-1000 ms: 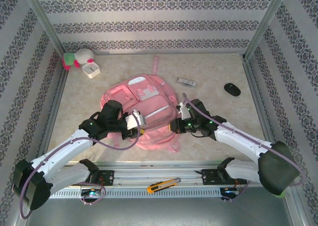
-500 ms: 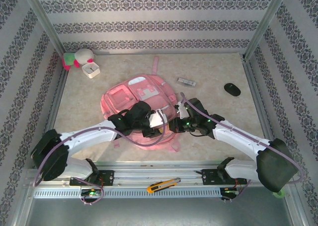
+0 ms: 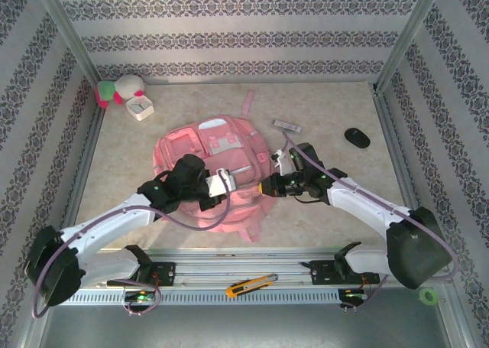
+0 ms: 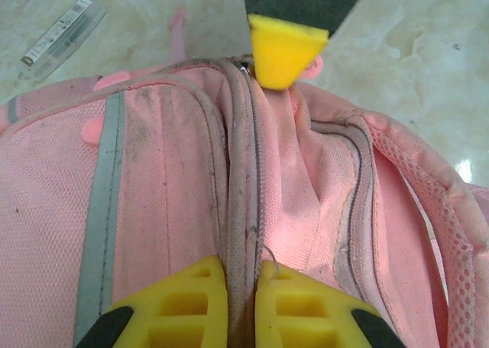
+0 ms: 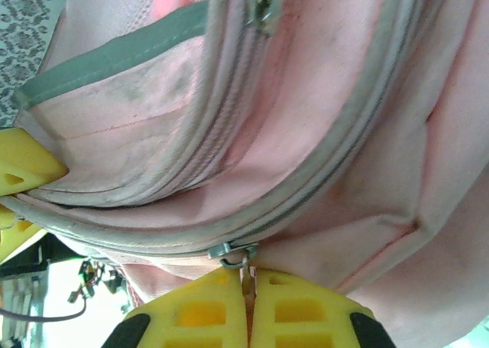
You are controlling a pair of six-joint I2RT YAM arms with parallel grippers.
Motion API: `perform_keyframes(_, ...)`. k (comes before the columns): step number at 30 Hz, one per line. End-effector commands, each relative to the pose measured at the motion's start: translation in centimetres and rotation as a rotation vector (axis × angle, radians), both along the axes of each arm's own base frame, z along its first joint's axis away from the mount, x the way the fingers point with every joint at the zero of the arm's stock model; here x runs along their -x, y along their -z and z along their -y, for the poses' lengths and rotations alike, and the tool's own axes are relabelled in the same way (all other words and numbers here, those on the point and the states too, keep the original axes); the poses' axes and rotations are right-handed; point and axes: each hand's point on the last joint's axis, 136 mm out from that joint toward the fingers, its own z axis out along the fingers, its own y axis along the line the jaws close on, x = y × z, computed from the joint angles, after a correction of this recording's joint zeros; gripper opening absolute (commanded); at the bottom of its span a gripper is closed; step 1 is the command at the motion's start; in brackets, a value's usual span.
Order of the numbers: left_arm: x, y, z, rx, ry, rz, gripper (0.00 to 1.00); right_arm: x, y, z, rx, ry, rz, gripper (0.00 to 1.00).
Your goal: Pack the student bag
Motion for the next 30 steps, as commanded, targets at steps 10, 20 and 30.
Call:
perform_keyframes(10, -0.1, -3.5, -1.1, 0.039, -0.183, -0.074, 0.62, -0.8, 0.3, -2.7, 0.047, -0.036, 0.044, 0.00)
perform_keyframes(20, -3.9, 1.1, 3.7, -0.115, -0.276, 0.011, 0.74, -0.7, -0.2, -2.9, 0.033, -0.012, 0.051, 0.00)
perform_keyframes(30, -1.0, 2.1, 3.2, -0.143, -0.065, 0.030, 0.07, -1.1, 0.2, -2.1, 0.023, 0.024, 0.047, 0.00)
